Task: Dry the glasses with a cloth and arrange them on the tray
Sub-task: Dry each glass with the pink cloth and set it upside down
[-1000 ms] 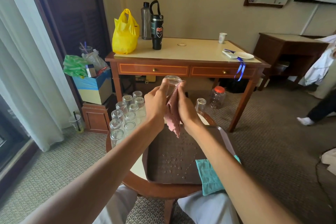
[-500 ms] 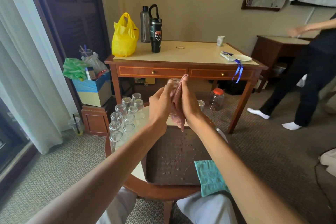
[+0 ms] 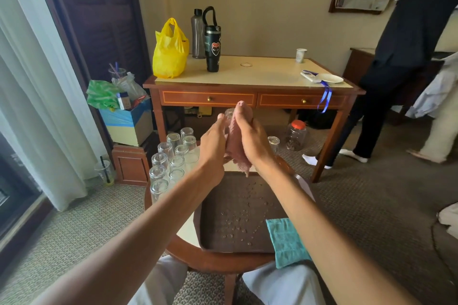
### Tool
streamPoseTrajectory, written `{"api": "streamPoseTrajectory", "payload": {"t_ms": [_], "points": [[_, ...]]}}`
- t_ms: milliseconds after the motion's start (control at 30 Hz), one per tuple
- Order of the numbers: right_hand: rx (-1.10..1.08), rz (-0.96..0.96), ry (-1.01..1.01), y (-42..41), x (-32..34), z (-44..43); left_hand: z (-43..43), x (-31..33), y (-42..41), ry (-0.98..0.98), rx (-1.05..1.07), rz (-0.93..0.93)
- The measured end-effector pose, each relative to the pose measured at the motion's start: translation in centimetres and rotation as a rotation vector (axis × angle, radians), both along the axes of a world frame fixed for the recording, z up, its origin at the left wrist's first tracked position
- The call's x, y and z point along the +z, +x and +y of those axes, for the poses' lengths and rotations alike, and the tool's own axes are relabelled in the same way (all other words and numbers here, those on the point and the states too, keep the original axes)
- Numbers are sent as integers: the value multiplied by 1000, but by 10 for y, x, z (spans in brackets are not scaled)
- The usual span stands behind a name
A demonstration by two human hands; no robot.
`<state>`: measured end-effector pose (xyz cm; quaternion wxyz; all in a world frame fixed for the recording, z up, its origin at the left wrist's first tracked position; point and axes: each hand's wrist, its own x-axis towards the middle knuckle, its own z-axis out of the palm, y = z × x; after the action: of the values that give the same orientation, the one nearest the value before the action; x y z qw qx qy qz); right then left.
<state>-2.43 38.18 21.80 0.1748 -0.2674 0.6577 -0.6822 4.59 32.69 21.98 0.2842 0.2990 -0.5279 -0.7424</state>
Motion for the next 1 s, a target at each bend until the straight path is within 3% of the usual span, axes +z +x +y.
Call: {"api": "streamPoseTrajectory", "payload": {"t_ms": [200,333,467,567,733,1000], "points": [[-2,-32,263,5,6,11,-5,-3,-3,-12,6,-10],[152,46,152,9,-4,15,-16,-7,-5,75,3,12],[107,118,107,-1,-11,3,-14,-9,-4,92,8,13],[34,50,34,-9,-5,1,-9,-8,-3,68,-5,-10],[-90,-79,118,-4,5,0,-8,-10,-7,-111,7,14],[164,-16,42,12,-23,-1,-22,-12,-5,-25,74,65]]}}
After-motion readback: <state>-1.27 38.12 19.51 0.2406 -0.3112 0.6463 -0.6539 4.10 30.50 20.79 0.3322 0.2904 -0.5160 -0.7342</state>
